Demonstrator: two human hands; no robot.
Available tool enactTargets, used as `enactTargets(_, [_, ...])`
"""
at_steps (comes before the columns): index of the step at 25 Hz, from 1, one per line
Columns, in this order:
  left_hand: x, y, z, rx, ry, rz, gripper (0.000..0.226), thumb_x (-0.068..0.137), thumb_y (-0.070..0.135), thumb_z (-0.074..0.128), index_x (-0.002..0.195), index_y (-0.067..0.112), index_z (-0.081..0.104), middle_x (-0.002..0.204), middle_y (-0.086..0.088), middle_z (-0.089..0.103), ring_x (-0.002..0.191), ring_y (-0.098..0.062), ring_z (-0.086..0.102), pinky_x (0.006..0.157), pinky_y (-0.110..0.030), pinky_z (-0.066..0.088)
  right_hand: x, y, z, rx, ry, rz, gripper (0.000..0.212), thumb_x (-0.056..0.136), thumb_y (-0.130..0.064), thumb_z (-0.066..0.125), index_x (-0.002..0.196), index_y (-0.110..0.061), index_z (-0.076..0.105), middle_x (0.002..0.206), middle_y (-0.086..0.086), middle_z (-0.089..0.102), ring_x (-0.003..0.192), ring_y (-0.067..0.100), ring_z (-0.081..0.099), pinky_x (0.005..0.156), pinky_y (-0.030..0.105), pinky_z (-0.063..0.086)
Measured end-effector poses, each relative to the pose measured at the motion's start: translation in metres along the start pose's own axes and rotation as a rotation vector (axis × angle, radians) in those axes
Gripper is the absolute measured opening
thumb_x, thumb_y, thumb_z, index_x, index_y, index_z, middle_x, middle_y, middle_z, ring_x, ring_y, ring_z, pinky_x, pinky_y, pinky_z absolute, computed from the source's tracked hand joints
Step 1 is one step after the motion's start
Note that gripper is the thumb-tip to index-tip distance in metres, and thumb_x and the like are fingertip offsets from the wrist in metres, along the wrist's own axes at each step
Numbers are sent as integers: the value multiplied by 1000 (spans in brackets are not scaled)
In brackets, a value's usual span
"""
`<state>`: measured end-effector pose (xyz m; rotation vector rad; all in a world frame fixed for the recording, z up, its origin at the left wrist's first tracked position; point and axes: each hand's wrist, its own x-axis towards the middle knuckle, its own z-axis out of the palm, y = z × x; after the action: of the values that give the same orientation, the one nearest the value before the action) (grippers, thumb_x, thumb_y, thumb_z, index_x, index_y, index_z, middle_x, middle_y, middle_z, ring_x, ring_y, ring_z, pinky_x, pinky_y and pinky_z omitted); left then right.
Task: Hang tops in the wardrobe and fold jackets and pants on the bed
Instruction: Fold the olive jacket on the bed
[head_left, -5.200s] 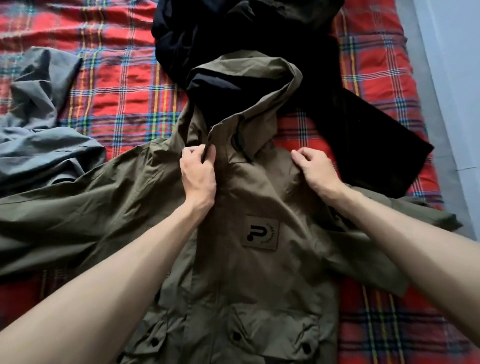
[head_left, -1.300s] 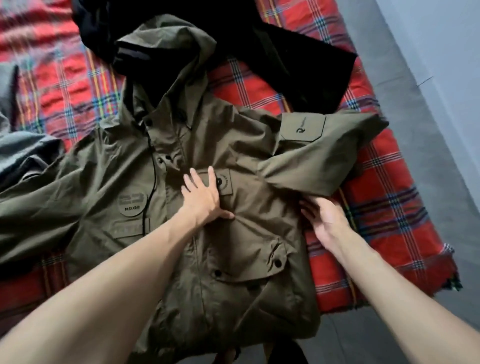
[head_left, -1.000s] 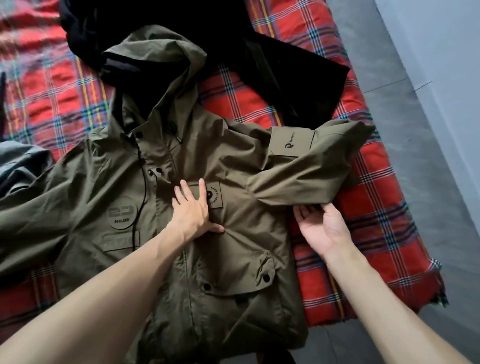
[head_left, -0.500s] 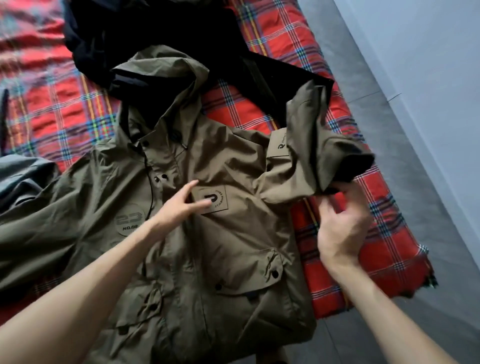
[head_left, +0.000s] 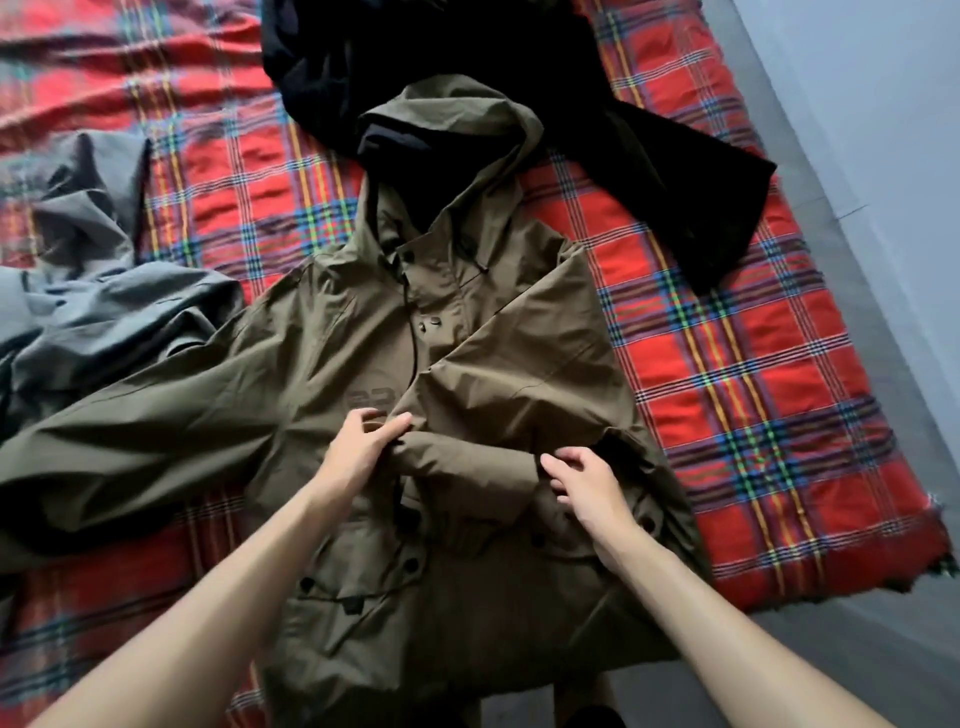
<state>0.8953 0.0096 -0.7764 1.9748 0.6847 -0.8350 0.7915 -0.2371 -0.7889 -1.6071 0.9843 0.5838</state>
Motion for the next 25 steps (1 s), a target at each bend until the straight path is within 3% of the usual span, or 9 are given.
enactTargets(1, [1,-4,3,23,16,8,52,85,45,71,125,16,58,113,-2,67,101,-19,62,80,-35,47,2,2,9,25,-3,48,42,67,-62,66,96,-32,62,104,1,70,103,19,65,95,46,52])
enactTargets(4, [-5,-9,0,-160,-48,5,33,90,47,61,104,17,66,97,3,69,93,-15,65,75,-29,50,-11,-6,35,174,-72,124,35,90,-52,59,108,-22,62,107,8,69,99,20,66,89,39,52])
enactTargets(8, [-22,-39,-13,-185,-402,210,27,88,25,68,115,23,65,107,14,73,105,1,64,91,-19,48,-21,-6,48,683,-232,444,49,91,-51,58,117,-10,60,113,11,67,108,26,63,96,39,47])
enactTargets(11, [-23,-52,-16,26,-422,341,32,77,17,80,106,25,69,104,8,75,99,-7,67,92,-33,53,-18,-6,49,747,-278,451,37,90,-14,60,126,-3,61,110,16,69,91,26,68,77,37,59])
enactTargets(14, [-32,-39,-22,-90,-318,456,18,84,24,73,98,16,65,93,2,73,85,-8,63,81,-29,49,-19,-9,46,799,-365,390,41,86,5,51,126,-2,60,111,16,68,88,25,69,71,32,60])
enactTargets(18, [-37,-53,-51,-104,-154,246,14,89,37,69,89,24,63,70,14,67,67,0,55,64,-18,40,-26,8,46,496,-403,311,39,84,1,63,120,-11,58,114,9,72,97,21,69,81,32,56])
enactTargets(21, [-32,-103,-74,99,-328,8,59,57,65,79,99,25,69,90,9,75,86,-7,65,82,-30,49,-12,5,42,671,-318,337,34,85,-20,66,118,-12,61,124,9,66,110,19,62,102,34,45])
enactTargets(23, [-31,-129,-75,153,-403,-15,56,51,56,88,88,19,69,87,3,75,81,-12,66,82,-36,51,7,-4,41,828,-192,334,34,94,-24,60,125,-11,56,125,9,63,113,20,59,104,35,43])
enactTargets(25, [-37,-131,-73,60,-304,10,32,68,41,86,70,20,61,69,4,65,66,-10,57,66,-31,44,23,-6,38,882,-29,313,36,98,-20,55,132,-10,52,129,10,60,103,21,61,90,34,49])
